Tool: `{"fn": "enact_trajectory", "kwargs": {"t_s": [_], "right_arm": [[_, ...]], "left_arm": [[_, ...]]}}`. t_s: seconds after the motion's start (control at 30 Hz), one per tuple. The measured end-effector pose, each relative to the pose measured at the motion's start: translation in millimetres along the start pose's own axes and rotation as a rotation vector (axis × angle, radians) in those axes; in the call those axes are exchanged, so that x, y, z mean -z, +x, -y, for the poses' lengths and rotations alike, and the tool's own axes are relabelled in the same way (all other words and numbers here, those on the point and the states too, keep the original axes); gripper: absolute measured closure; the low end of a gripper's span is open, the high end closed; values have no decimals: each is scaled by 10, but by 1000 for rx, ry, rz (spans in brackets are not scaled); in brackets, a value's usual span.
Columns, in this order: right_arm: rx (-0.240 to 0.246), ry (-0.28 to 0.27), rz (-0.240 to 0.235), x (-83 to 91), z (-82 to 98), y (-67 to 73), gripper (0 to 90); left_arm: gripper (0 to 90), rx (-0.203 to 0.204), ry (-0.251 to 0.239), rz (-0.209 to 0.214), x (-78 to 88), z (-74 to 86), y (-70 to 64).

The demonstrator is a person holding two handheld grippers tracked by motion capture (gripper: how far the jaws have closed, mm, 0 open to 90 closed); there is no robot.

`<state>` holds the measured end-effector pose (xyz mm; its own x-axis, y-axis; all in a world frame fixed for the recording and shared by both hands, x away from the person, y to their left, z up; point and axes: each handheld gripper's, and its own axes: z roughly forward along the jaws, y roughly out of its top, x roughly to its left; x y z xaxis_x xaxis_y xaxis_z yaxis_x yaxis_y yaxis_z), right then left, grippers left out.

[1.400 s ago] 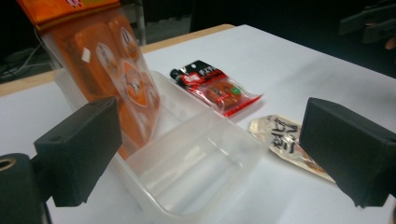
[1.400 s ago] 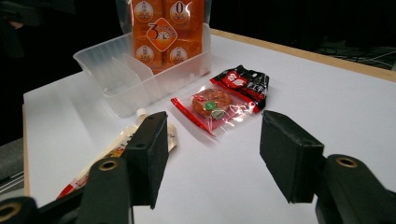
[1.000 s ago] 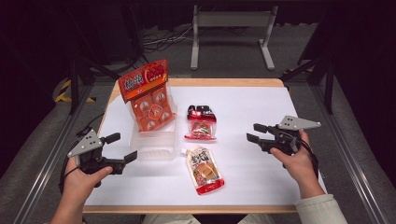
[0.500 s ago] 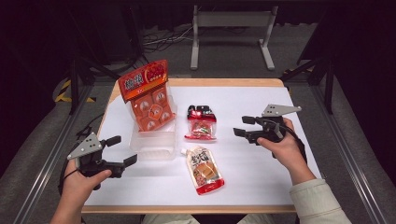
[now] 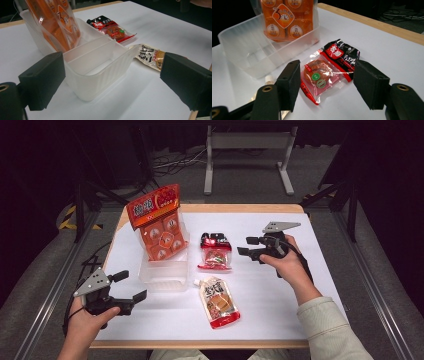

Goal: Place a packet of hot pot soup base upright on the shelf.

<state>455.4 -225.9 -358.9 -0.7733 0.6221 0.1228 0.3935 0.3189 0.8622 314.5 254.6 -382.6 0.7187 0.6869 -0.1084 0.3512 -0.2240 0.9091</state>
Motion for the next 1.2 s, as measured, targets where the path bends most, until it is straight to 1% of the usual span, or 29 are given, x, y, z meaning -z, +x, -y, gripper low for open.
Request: {"fn": "enact_trajectory", "kwargs": {"t_s": [0.13,0.2,0.33,0.37,0.43,0.57,0.63,0.67,0.7,0.73,0.83,0.87,0.93,0.97,1.03,1.13,1.17,1.2], "right_arm": [[-21,23,22,-180,-6,-75,390],[-22,28,29,-260,-11,-107,393],[-20,3,33,-421,-5,-184,390],[-35,-6,28,-460,-2,-209,389],[-54,1,32,-525,-7,-263,391],[-76,8,34,-618,-26,-350,385],[-75,10,39,-659,-45,-374,379],[-73,12,42,-681,-56,-383,377],[-72,7,48,-709,-65,-390,375],[-74,13,46,-733,-75,-394,374],[-60,24,41,-806,-104,-390,374],[-60,24,41,-806,-104,-390,373],[-55,30,42,-873,-130,-389,373],[-58,23,44,-899,-137,-383,371],[-54,31,44,-952,-153,-378,370],[-55,36,50,-1046,-173,-364,365],[-55,40,53,-1072,-175,-359,362],[-51,45,57,-1097,-177,-355,360]], "left_arm": [[69,10,-11,-16,49,57,-12],[68,20,-9,-23,70,87,-17],[69,19,-4,-31,95,130,-35],[68,22,0,-28,97,135,-38],[69,18,0,-28,88,138,-27],[68,19,-1,-21,73,157,-3],[68,18,-6,-20,83,174,14],[68,25,-11,-17,89,183,28],[68,19,-14,-20,95,185,46],[68,24,-17,-19,92,189,55],[69,19,-4,-15,79,199,73],[69,12,-1,-16,68,203,87],[70,15,15,-27,64,211,105],[70,9,11,-27,67,212,110],[70,9,7,-20,68,215,113],[67,-1,22,-18,28,212,133],[66,6,20,-18,5,215,139],[67,4,27,-19,-8,217,152]]}}
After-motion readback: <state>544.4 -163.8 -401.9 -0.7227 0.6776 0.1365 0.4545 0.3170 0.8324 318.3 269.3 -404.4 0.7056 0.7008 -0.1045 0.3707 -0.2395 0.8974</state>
